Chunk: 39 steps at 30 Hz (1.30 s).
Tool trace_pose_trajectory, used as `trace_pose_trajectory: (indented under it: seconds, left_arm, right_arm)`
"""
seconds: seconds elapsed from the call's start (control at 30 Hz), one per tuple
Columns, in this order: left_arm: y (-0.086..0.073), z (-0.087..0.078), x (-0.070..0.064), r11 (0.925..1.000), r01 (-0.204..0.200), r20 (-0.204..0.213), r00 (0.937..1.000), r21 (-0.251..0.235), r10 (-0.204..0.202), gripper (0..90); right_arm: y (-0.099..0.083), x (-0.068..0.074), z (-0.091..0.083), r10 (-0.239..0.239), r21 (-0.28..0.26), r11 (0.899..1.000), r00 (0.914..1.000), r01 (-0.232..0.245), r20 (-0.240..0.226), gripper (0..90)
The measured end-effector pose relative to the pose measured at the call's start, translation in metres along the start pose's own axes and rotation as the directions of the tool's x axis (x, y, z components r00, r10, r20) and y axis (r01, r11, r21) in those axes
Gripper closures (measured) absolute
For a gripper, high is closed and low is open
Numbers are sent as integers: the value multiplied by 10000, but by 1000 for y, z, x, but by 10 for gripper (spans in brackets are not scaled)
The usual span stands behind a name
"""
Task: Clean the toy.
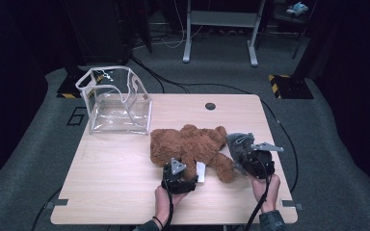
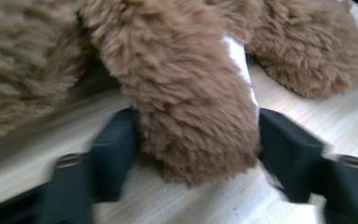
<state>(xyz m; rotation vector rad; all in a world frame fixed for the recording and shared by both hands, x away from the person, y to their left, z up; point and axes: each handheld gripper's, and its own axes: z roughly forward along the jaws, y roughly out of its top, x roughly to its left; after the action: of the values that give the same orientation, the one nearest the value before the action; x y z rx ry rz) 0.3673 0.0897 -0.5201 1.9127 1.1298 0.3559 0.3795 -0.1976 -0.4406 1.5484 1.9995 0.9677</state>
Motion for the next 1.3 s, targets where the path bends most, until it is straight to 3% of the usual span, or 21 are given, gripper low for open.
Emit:
trace_pose_trajectory:
  seconds: [0.03, 0.1, 0.17, 0.23, 0.33, 0.47, 0.73, 0.83, 1.17, 1.3]
  left_arm:
    - [-1, 1, 1, 10000, -26, -222, 9998, -45, 25, 424]
    - [-1, 3, 3, 10000, 55, -124, 9999, 43, -55, 535]
    - [1, 1, 4, 9997, -249, -204, 9995, 18, 249, 621]
    - [2, -1, 6, 9996, -246, -261, 9994, -112, 243, 664]
    - [6, -6, 7, 9982, -543, -220, 9983, -258, 538, 704]
    - [16, -13, 11, 9945, -922, -334, 9953, -491, 906, 724]
    - [36, -18, 26, 9930, -934, -312, 9953, -719, 913, 733]
    - [45, -19, 30, 9870, -1344, -402, 9905, -879, 1313, 735]
    - [68, -19, 38, 9717, -2031, -496, 9789, -1202, 1985, 750]
    - [80, -23, 42, 9612, -2426, -369, 9701, -1312, 2398, 754]
  right_arm:
    - [-2, 0, 2, 46, 29, 10000, 10000, -46, -16, 751]
    - [-7, -2, 6, 129, 120, 9998, 9999, -129, -3, 750]
    - [-12, -4, 7, 150, 218, 9996, 9999, -150, 8, 751]
    - [-16, -7, 7, 335, 149, 9993, 9994, -335, 38, 751]
    - [-20, -9, 5, 479, 75, 9988, 9988, -479, 18, 751]
    - [-21, -9, 4, 538, -12, 9986, 9986, -538, 0, 752]
    - [-17, -5, 5, 590, -85, 9982, 9983, -590, -28, 751]
    - [-16, -4, 6, 571, -86, 9983, 9984, -572, -54, 751]
    - [-12, -2, 5, 529, -102, 9985, 9986, -529, -24, 751]
    - [-11, -2, 3, 451, -118, 9989, 9990, -451, 0, 751]
